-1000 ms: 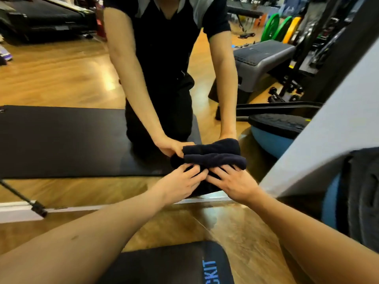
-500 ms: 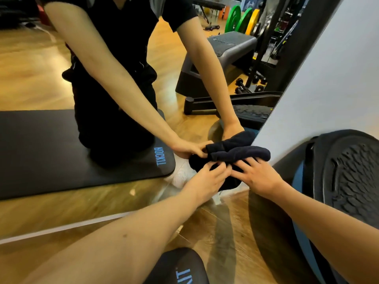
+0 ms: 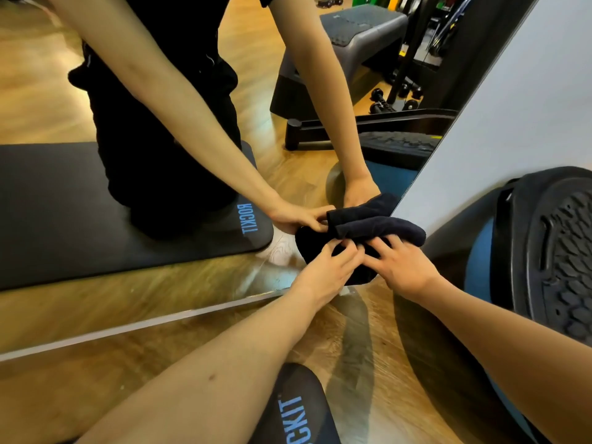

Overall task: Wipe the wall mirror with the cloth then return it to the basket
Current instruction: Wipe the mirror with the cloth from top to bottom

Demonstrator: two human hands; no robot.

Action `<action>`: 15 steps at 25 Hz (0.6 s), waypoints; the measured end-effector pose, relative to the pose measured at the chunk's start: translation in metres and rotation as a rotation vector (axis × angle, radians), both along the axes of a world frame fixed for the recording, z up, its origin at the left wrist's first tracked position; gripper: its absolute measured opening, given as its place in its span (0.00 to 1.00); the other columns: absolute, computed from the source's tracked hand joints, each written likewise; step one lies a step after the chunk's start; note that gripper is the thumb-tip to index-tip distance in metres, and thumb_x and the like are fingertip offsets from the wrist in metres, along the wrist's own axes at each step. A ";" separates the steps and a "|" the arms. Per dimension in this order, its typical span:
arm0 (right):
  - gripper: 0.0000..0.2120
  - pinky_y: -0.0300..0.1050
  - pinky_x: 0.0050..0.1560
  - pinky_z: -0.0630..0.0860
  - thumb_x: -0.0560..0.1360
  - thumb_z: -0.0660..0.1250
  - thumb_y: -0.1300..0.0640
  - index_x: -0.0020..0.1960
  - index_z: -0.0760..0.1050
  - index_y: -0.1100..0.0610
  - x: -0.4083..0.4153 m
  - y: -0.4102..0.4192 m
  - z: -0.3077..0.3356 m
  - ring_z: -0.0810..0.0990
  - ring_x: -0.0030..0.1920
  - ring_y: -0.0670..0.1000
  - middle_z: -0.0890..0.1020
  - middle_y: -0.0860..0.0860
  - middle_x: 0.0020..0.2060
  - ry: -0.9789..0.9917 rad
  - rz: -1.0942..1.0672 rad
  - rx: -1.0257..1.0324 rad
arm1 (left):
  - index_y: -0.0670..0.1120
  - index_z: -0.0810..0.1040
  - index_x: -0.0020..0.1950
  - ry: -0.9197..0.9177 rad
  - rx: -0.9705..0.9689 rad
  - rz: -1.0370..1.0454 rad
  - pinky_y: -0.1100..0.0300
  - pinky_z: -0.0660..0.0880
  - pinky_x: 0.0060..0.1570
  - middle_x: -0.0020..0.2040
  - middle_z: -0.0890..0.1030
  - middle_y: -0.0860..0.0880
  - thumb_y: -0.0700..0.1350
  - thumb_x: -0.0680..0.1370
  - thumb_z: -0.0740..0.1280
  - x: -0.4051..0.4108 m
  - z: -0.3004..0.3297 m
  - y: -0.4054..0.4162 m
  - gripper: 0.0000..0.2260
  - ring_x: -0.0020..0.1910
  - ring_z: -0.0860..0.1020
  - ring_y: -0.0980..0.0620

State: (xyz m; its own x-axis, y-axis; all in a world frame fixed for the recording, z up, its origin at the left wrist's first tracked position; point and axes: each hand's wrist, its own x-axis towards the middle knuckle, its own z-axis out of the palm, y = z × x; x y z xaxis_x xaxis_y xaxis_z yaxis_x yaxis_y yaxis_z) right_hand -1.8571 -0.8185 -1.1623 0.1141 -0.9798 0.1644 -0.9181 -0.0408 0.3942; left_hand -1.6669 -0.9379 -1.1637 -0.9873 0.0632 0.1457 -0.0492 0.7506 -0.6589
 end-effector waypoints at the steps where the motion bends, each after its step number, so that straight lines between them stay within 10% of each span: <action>1: 0.36 0.63 0.55 0.80 0.62 0.80 0.64 0.69 0.76 0.54 0.003 0.000 -0.006 0.76 0.62 0.67 0.77 0.60 0.66 -0.018 -0.003 0.011 | 0.38 0.58 0.79 -0.006 0.006 0.007 0.46 0.64 0.73 0.79 0.55 0.38 0.46 0.84 0.56 0.002 -0.006 0.000 0.25 0.76 0.59 0.38; 15: 0.32 0.57 0.54 0.82 0.63 0.82 0.61 0.66 0.80 0.53 0.025 0.000 -0.056 0.78 0.63 0.64 0.78 0.58 0.66 -0.047 -0.011 0.177 | 0.38 0.55 0.80 -0.190 -0.076 -0.003 0.44 0.66 0.71 0.78 0.54 0.37 0.45 0.84 0.58 0.019 -0.061 -0.007 0.27 0.76 0.59 0.39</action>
State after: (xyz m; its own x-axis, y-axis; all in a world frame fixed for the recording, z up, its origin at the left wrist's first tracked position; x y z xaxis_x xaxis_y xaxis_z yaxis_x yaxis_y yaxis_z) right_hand -1.8325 -0.8185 -1.2188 0.0991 -0.9951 -0.0062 -0.9360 -0.0953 0.3388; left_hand -1.6475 -0.9445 -1.2247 -0.9963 0.0702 -0.0487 0.0839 0.6985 -0.7107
